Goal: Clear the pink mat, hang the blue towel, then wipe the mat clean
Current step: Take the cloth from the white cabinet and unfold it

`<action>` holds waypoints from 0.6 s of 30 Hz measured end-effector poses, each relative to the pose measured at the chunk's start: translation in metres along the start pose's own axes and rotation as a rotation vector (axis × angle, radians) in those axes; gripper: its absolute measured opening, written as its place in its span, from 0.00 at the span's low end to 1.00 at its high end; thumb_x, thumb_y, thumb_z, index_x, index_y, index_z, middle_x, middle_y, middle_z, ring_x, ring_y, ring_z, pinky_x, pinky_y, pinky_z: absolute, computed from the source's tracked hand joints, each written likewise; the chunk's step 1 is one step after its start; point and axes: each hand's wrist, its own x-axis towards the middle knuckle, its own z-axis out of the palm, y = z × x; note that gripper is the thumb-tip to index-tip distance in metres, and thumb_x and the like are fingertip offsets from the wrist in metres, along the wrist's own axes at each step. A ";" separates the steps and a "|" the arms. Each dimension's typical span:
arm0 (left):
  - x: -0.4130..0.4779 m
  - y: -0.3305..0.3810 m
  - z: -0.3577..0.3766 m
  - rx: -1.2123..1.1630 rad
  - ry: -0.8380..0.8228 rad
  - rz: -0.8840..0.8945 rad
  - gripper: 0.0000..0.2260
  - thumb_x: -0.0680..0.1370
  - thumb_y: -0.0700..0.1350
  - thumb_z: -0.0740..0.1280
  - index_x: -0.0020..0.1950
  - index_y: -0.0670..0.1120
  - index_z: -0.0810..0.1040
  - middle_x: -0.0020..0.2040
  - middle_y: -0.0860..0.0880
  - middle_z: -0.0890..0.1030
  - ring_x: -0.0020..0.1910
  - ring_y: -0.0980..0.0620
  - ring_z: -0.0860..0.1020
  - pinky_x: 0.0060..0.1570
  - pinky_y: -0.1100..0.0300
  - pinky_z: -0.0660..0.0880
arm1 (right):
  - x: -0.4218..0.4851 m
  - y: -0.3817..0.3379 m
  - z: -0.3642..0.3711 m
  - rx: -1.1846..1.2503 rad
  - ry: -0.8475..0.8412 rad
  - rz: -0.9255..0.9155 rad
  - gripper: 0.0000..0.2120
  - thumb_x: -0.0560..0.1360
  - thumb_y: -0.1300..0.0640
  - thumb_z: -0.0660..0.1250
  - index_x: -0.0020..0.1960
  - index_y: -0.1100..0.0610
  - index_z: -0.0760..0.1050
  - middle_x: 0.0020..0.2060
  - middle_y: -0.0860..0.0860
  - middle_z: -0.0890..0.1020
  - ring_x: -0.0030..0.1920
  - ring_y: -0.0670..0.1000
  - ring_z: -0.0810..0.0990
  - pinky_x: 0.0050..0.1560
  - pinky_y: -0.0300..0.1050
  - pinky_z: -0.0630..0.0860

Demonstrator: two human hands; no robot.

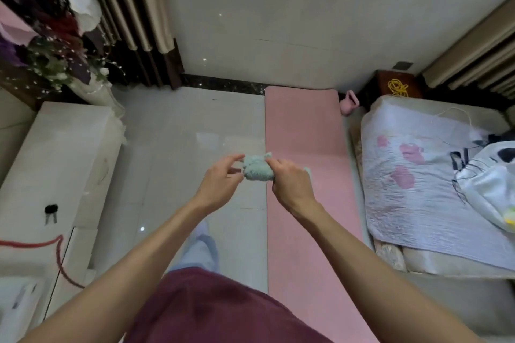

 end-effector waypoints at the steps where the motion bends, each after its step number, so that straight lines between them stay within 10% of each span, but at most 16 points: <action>1: 0.020 0.004 -0.010 -0.142 -0.015 -0.086 0.17 0.79 0.38 0.63 0.68 0.46 0.75 0.59 0.49 0.80 0.53 0.52 0.80 0.54 0.62 0.75 | 0.020 -0.006 -0.001 -0.001 0.007 0.020 0.24 0.71 0.70 0.61 0.65 0.55 0.74 0.50 0.53 0.82 0.49 0.58 0.79 0.41 0.47 0.69; 7: 0.124 0.036 -0.063 -0.609 -0.033 -0.279 0.09 0.81 0.43 0.61 0.51 0.44 0.82 0.52 0.43 0.83 0.49 0.46 0.81 0.52 0.54 0.79 | 0.123 -0.030 -0.018 -0.051 0.074 0.094 0.25 0.65 0.71 0.66 0.59 0.54 0.78 0.43 0.51 0.83 0.40 0.54 0.80 0.37 0.45 0.73; 18: 0.302 0.079 -0.095 -1.010 -0.119 -0.539 0.18 0.83 0.46 0.55 0.64 0.36 0.75 0.60 0.39 0.79 0.58 0.44 0.78 0.52 0.54 0.77 | 0.253 -0.001 -0.028 -0.031 0.146 0.083 0.24 0.66 0.70 0.72 0.62 0.60 0.77 0.53 0.56 0.83 0.52 0.56 0.82 0.51 0.50 0.80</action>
